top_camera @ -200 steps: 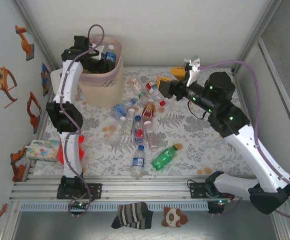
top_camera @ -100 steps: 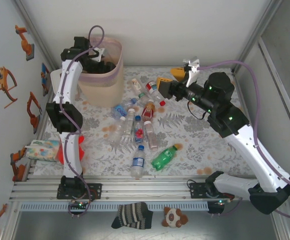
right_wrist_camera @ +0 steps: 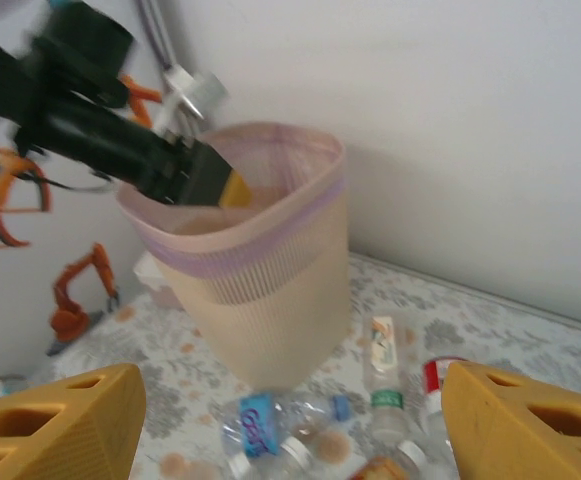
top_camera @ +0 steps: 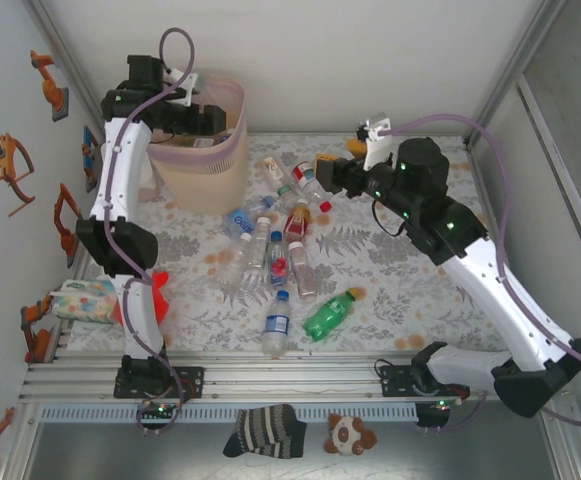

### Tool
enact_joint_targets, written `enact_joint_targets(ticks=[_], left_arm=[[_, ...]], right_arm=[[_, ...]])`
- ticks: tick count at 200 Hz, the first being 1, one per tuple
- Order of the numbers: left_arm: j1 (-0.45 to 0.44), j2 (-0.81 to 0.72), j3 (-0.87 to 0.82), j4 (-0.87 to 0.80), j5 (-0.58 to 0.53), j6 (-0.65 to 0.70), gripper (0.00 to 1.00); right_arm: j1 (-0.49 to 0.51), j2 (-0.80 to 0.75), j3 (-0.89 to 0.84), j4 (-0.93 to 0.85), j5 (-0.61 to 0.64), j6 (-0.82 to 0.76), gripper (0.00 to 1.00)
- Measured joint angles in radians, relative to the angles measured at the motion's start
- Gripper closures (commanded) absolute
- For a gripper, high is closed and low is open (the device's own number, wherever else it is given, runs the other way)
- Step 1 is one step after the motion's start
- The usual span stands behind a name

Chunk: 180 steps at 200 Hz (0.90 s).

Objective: Put the plastic bottles in the bin

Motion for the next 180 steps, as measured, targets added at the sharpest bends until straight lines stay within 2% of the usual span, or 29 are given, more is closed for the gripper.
enact_joint_targets(ticks=[44,120,180], left_arm=[[0.0,-0.171,-0.174,0.084,-0.006,-0.027,0.25],[0.0,-0.491,-0.659,0.382,-0.007,-0.127,0.23],[0.001,-0.583,-0.79,0.496,-0.007,-0.171,0.23]], right_arm=[[-0.029,0.159,0.054,-0.072,0.041,-0.067,0.24],[-0.148,0.446,0.061,-0.108,0.016,-0.135,0.32],[-0.174,0.648,0.072,-0.096,0.022,-0.175,0.36]])
